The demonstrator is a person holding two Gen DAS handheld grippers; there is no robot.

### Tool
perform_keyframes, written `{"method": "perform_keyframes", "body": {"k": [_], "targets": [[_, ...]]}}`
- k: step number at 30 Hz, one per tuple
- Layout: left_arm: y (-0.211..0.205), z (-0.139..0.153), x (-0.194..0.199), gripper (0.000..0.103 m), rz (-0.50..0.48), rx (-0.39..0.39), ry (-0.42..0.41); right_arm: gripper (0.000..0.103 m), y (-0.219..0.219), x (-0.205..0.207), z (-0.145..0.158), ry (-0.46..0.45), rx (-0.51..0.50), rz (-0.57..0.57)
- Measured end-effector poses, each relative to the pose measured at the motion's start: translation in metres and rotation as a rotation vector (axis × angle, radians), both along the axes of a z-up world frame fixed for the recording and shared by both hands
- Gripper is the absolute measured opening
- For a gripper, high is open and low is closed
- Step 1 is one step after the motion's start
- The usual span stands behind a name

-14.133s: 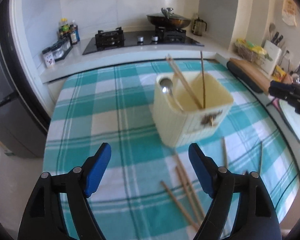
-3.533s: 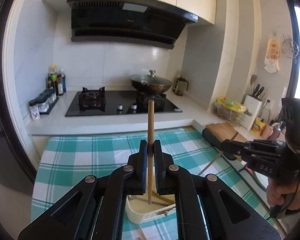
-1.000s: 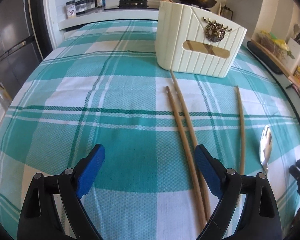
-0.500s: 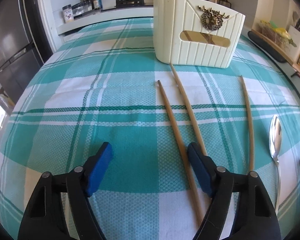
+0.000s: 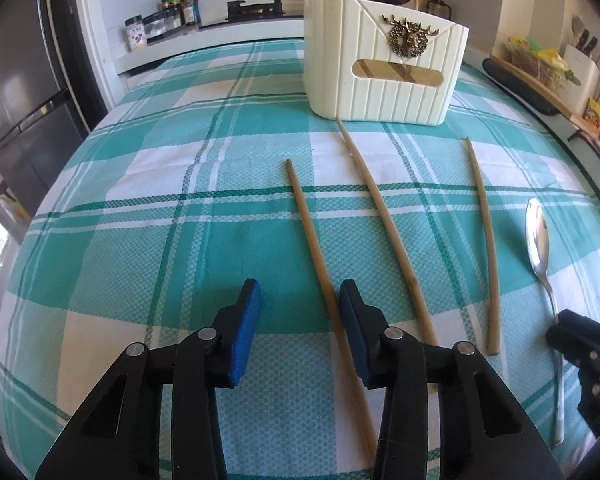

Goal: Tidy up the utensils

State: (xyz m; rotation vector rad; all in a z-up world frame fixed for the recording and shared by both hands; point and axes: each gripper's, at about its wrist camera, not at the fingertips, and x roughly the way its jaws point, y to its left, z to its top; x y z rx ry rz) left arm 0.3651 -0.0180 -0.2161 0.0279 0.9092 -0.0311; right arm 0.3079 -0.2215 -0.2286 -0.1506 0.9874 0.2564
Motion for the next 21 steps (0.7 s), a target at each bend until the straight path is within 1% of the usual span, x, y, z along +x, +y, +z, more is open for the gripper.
{"method": "perform_keyframes", "body": {"k": [1,3,8,11,15,16,18,19,20,21], "targets": [[0.002,0.000,-0.001,0.036,0.002,0.001,-0.001,0.012,-0.002,0.000,0.001,-0.005,-0.009,-0.014],[0.006,0.000,-0.002,0.036,0.006,-0.006,0.001,0.008,-0.012,0.001,0.001,-0.016,-0.040,-0.057],[0.016,0.001,-0.006,0.035,0.007,0.007,0.005,0.007,-0.054,0.002,0.001,-0.031,-0.099,-0.182],[0.027,0.001,-0.010,0.036,0.023,0.010,0.009,0.007,-0.084,-0.003,0.001,-0.036,-0.132,-0.264],[0.045,0.002,-0.015,0.036,0.057,0.011,0.014,0.007,-0.112,-0.007,-0.001,-0.057,-0.206,-0.320],[0.048,0.002,-0.016,0.033,0.054,0.007,0.016,0.008,-0.116,-0.008,-0.001,-0.059,-0.213,-0.325],[0.052,0.002,-0.018,0.034,0.046,0.015,0.021,0.009,-0.122,-0.010,0.001,-0.069,-0.183,-0.320],[0.053,0.002,-0.019,0.043,0.043,0.015,0.026,0.020,-0.124,-0.011,0.002,-0.071,-0.160,-0.309],[0.056,0.001,-0.020,0.055,0.042,0.011,0.032,0.039,-0.124,-0.011,0.002,-0.079,-0.148,-0.305],[0.059,0.001,-0.021,0.062,0.047,0.003,0.037,0.050,-0.124,-0.011,0.003,-0.092,-0.142,-0.300]]}}
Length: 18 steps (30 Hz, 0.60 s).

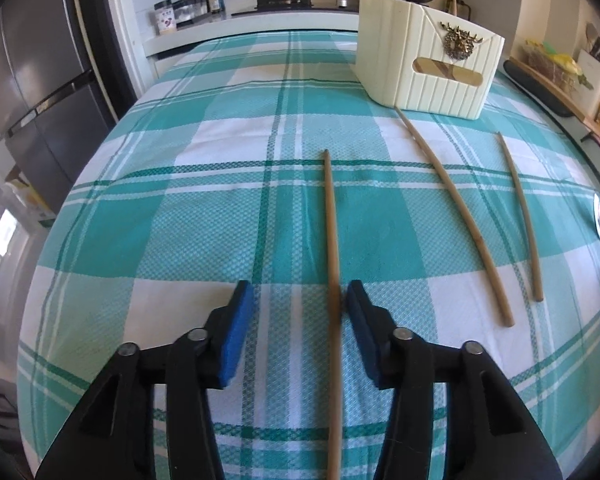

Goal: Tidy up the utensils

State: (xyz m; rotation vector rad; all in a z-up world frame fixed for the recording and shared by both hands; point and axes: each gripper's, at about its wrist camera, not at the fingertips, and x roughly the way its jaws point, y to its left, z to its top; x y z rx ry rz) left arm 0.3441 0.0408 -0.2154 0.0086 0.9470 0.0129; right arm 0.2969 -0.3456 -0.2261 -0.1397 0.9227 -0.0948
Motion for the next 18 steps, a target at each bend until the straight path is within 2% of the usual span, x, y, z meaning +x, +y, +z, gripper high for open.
{"method": "perform_keyframes", "body": {"k": [1,5,10,12,14,18], "targets": [[0.003,-0.001,-0.001,0.072,0.005,-0.010,0.007,0.061,0.000,0.000,0.001,-0.011,0.003,0.009],[0.004,-0.004,-0.006,0.082,0.001,0.002,0.003,0.062,0.004,0.005,-0.003,-0.009,-0.010,0.034],[0.006,-0.007,-0.002,0.095,0.031,0.008,0.018,0.062,-0.004,0.011,-0.005,0.003,0.053,0.027],[0.007,-0.008,-0.001,0.097,0.037,0.008,0.020,0.062,-0.009,0.012,-0.006,0.008,0.099,0.018],[0.007,-0.008,-0.001,0.099,0.038,0.011,0.018,0.067,-0.015,0.014,-0.008,0.011,0.134,0.003],[0.006,-0.009,-0.002,0.100,0.048,0.015,0.013,0.067,-0.014,0.014,-0.008,0.010,0.133,-0.001]]}}
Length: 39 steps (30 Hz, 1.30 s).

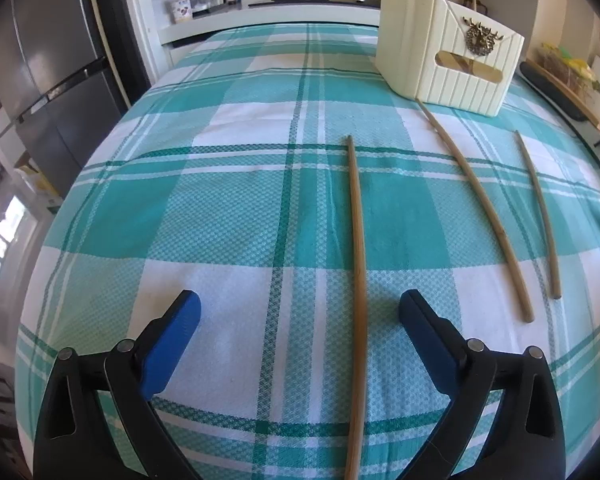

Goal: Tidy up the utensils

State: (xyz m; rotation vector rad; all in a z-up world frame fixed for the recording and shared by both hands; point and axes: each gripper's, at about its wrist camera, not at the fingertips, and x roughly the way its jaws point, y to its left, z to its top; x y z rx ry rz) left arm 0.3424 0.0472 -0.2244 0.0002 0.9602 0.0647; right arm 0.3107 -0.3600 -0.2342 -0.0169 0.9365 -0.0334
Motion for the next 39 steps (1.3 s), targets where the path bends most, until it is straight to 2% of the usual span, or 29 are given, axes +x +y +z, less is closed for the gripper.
{"method": "perform_keyframes", "body": {"k": [20,25,27,31,33,36,39], "targets": [[0.001,-0.001,0.001,0.101,-0.010,-0.015,0.011,0.067,-0.001,0.000,0.001,0.000,0.002,0.000],[0.001,0.003,0.008,0.100,-0.091,-0.031,0.071,0.067,-0.001,0.001,0.001,0.001,0.005,-0.001],[0.005,0.009,0.011,0.099,-0.121,-0.060,0.087,0.067,-0.002,0.001,0.002,0.004,0.010,-0.002],[0.011,0.023,0.023,0.099,-0.175,-0.100,0.113,0.067,-0.003,0.003,0.005,0.068,0.018,0.014],[0.008,0.026,0.031,0.099,-0.209,-0.088,0.130,0.067,-0.005,0.006,0.007,0.107,0.028,0.042],[-0.002,0.026,0.042,0.099,-0.252,-0.031,0.145,0.067,-0.010,0.013,0.009,0.125,0.061,0.057],[-0.011,0.018,0.057,0.093,-0.273,0.026,0.171,0.067,-0.013,0.026,0.008,0.128,0.063,0.065]]}}
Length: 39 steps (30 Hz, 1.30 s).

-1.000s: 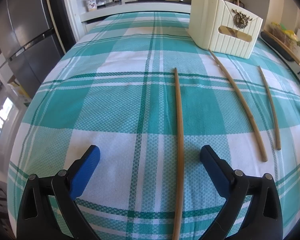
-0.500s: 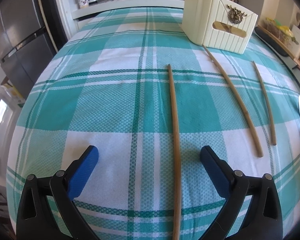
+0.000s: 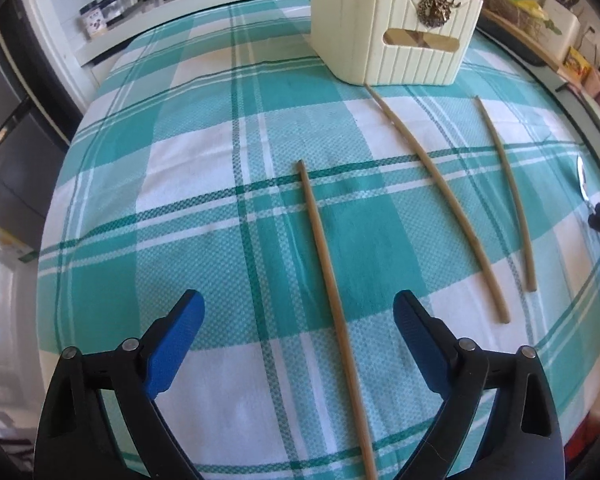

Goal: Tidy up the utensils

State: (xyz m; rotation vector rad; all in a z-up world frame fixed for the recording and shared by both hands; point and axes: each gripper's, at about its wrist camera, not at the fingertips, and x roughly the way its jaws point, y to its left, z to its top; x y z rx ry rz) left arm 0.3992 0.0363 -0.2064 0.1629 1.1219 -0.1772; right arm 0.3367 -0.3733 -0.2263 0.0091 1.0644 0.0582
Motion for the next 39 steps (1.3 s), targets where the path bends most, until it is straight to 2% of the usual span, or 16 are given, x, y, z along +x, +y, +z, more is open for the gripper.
{"method": "perform_keyframes", "body": {"k": [3,6,7,9,11,12,13,14,15,18,20,26,31,36,39], "targets": [[0.002,-0.010,0.017,0.090,0.014,-0.008,0.050,0.067,0.005,0.016,-0.002,-0.008,-0.030,0.032],[0.003,-0.011,0.025,0.090,0.030,-0.022,0.059,0.068,0.011,0.033,-0.005,-0.025,-0.062,0.055],[0.003,-0.011,0.027,0.086,0.029,-0.023,0.060,0.068,0.011,0.039,-0.004,-0.036,-0.061,0.054],[-0.002,-0.008,0.026,0.073,0.006,-0.028,0.051,0.068,0.010,0.048,-0.005,-0.047,-0.059,0.033],[-0.008,-0.005,0.024,0.047,-0.019,-0.026,0.038,0.065,0.010,0.052,-0.006,-0.053,-0.058,0.015],[-0.010,-0.004,0.023,0.039,-0.021,-0.021,0.030,0.061,0.010,0.053,-0.006,-0.058,-0.063,0.009],[-0.011,-0.004,0.024,0.025,-0.021,-0.024,0.025,0.048,0.011,0.052,-0.005,-0.068,-0.071,0.005],[-0.011,-0.003,0.024,0.011,-0.015,-0.024,0.018,0.042,0.011,0.053,-0.004,-0.074,-0.080,0.004],[-0.011,-0.003,0.026,0.007,-0.009,-0.028,0.013,0.042,0.011,0.053,-0.003,-0.070,-0.075,0.006],[-0.007,0.001,0.025,0.004,0.022,-0.061,-0.012,0.041,0.008,0.048,0.002,-0.081,-0.047,-0.001],[-0.003,0.012,0.017,0.004,0.035,-0.109,-0.053,0.041,0.008,0.037,0.017,-0.123,-0.028,0.002],[0.013,0.082,-0.025,0.004,0.026,-0.286,-0.219,0.041,0.012,-0.008,0.086,-0.245,0.097,0.061],[0.025,0.138,-0.050,0.004,0.003,-0.368,-0.342,0.041,0.022,-0.037,0.132,-0.316,0.146,0.108],[0.036,0.179,-0.048,0.004,-0.004,-0.452,-0.402,0.041,0.035,-0.036,0.165,-0.372,0.176,0.143],[0.038,0.203,-0.036,0.004,-0.013,-0.460,-0.432,0.041,0.046,-0.018,0.186,-0.413,0.144,0.175]]}}
